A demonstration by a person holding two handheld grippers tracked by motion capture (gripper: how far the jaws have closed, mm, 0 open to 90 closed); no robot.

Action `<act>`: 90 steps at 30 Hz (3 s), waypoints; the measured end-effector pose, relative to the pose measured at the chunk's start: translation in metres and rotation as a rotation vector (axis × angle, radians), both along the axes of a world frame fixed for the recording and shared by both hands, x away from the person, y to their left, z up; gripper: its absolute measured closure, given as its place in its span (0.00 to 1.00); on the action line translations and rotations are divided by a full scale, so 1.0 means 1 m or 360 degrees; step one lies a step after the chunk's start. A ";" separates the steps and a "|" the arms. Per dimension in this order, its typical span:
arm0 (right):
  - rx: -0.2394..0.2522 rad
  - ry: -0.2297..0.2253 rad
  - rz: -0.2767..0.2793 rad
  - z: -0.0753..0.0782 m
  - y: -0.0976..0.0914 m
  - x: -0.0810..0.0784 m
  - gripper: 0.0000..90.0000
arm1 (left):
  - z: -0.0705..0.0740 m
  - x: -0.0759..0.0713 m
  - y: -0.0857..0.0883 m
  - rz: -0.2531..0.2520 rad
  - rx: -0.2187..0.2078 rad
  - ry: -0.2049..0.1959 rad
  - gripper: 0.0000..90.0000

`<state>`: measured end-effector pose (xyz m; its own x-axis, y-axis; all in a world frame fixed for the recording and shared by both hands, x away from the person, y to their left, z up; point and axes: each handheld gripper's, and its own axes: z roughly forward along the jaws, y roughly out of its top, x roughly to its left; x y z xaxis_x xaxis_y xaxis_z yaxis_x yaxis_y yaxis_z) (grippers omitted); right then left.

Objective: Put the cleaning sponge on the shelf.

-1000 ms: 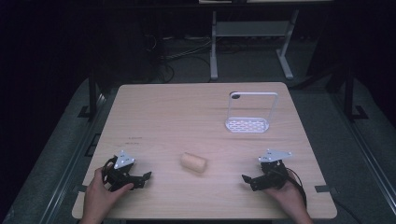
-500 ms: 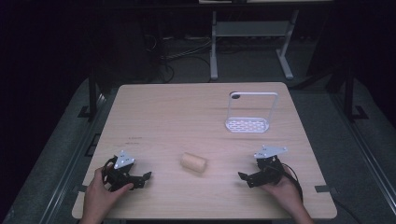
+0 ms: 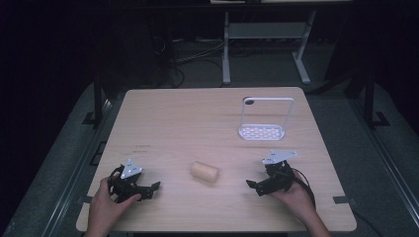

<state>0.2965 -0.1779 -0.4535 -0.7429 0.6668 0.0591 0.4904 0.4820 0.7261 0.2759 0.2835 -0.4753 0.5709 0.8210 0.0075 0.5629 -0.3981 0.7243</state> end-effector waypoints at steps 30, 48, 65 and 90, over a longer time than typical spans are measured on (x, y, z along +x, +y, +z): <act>0.0045 0.0001 0.0194 0.015 0.032 0.017 0.02 | 0.000 0.000 0.000 0.0000 0.0000 0.0000 0.14; 0.0051 -0.0015 0.0286 0.021 0.052 0.025 0.02 | 0.000 0.000 0.000 0.0000 0.0000 0.0001 0.14; 0.0053 -0.0013 0.0353 0.025 0.074 0.034 0.02 | 0.000 0.000 0.000 -0.0003 0.0002 -0.0001 0.14; 0.0057 -0.0001 0.0438 0.029 0.103 0.045 0.02 | 0.000 0.000 0.000 -0.0005 0.0007 0.0001 0.14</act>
